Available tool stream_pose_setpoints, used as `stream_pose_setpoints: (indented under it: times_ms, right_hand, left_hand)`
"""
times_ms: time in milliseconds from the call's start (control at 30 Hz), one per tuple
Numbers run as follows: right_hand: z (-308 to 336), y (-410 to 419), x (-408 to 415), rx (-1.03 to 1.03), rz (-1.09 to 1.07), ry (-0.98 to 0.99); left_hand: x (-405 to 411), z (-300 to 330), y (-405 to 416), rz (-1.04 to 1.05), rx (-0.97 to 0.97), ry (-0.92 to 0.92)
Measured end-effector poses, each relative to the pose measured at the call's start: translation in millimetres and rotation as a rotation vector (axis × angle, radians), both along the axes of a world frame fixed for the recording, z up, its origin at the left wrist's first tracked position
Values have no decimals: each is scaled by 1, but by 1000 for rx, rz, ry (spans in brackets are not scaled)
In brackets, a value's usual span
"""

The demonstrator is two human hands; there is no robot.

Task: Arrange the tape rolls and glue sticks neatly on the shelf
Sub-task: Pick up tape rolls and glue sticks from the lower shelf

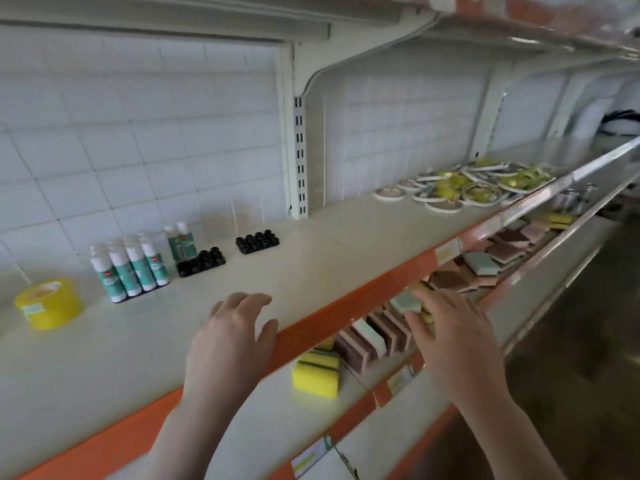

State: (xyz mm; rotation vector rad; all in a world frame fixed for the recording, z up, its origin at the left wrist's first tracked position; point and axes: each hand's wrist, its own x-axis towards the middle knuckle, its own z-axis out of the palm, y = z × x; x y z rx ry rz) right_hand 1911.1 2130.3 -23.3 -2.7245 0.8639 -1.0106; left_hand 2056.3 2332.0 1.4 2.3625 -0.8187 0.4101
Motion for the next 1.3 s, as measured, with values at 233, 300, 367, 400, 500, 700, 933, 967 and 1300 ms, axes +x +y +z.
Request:
stream_pose_setpoints:
  times_ms: [233,300,367,400,500,700,933,967,1300]
  right_hand:
    - [19,-162,-46,3,35,80]
    - [24,-204,-55,30,32,102]
    - [24,-241,-56,41,33,82]
    - [24,-259,-55,43,33,69]
    - [18,-306,-45,43,41,43]
    - [2,-396,-3,-26,72,-40]
    - [12,-486,55,-61,122,-64]
    - [15,-494,64,-39,144,-55]
    - [15,-532,164,-71,550,10]
  left_hand:
    - [-43,5,-167,3,-72,0]
    - [-50,7,-207,-14,-71,-1]
    - [-52,8,-241,-14,-58,-3]
    - [-51,9,-257,-10,-55,-3]
    - [-42,10,-303,6,-51,-14]
    - [-1,6,-393,22,-72,-22]
    - [41,9,-476,45,-41,5]
    - [45,10,-480,70,-29,10]
    - [55,6,-501,416,6,82]
